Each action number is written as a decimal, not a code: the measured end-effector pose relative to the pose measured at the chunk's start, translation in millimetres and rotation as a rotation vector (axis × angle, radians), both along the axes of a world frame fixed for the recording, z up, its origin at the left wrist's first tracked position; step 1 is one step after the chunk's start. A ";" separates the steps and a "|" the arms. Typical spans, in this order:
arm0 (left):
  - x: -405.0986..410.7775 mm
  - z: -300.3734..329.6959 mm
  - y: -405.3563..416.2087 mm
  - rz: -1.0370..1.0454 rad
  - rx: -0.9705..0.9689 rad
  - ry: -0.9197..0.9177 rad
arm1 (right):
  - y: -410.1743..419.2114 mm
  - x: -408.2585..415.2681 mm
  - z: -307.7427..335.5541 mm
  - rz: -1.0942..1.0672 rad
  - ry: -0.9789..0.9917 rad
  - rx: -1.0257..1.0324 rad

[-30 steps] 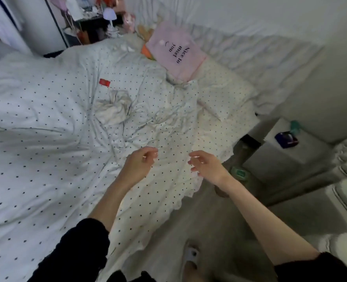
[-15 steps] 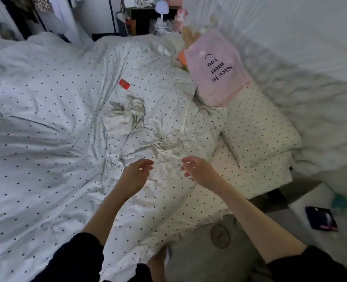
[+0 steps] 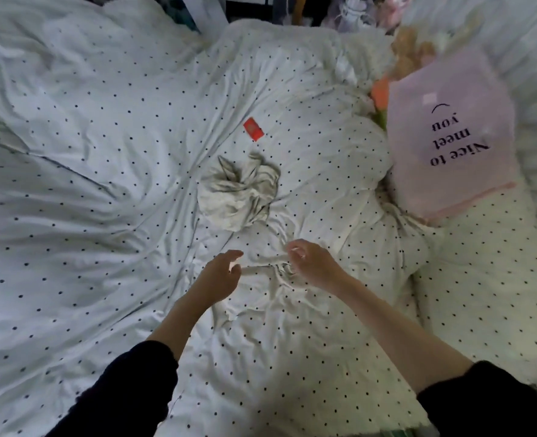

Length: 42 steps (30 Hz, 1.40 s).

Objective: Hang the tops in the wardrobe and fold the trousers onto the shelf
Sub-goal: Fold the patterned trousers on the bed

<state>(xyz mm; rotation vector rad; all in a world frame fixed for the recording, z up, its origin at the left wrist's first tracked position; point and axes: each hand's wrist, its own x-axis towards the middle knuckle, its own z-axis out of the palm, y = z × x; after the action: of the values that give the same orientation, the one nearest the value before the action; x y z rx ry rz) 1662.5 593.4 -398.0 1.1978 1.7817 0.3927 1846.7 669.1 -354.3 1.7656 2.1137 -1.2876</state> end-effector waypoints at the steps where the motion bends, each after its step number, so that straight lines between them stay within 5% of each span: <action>1: -6.3 -9.0 11.7 0.002 -0.010 0.023 | 16.4 -8.1 -10.8 0.026 -0.013 0.010; 9: -28.4 -126.9 68.5 -0.039 -0.166 0.146 | 157.9 -86.5 -144.2 0.457 -0.162 0.458; 13: -35.7 -167.6 79.1 -0.126 -0.147 0.260 | 219.3 -116.0 -185.9 0.429 -0.215 0.689; 19: -41.1 -214.0 61.4 -0.266 -0.343 0.254 | 233.0 -121.8 -235.5 0.275 -0.213 0.341; 22: -39.8 -218.1 54.4 -0.238 -0.344 0.214 | 212.8 -114.4 -231.6 0.240 -0.246 0.325; 28: -30.1 -193.4 73.2 0.172 0.153 0.455 | 151.1 -93.2 -212.7 0.400 -0.211 0.493; 33: -8.8 -183.2 104.2 -0.373 0.501 0.768 | 111.4 -48.8 -204.9 0.505 -0.177 0.502; 38: 9.0 -183.8 96.1 -0.464 0.409 0.927 | 84.4 -5.1 -192.5 0.581 -0.201 0.471; 42: 5.2 -174.6 65.1 -0.468 0.158 0.877 | 68.4 31.4 -178.7 0.421 -0.283 0.414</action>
<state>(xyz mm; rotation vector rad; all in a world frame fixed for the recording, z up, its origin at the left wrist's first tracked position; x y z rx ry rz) 1667.7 658.5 -572.6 2.0435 2.0915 -0.3355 1878.1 737.5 -532.9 1.3913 2.5117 -0.4934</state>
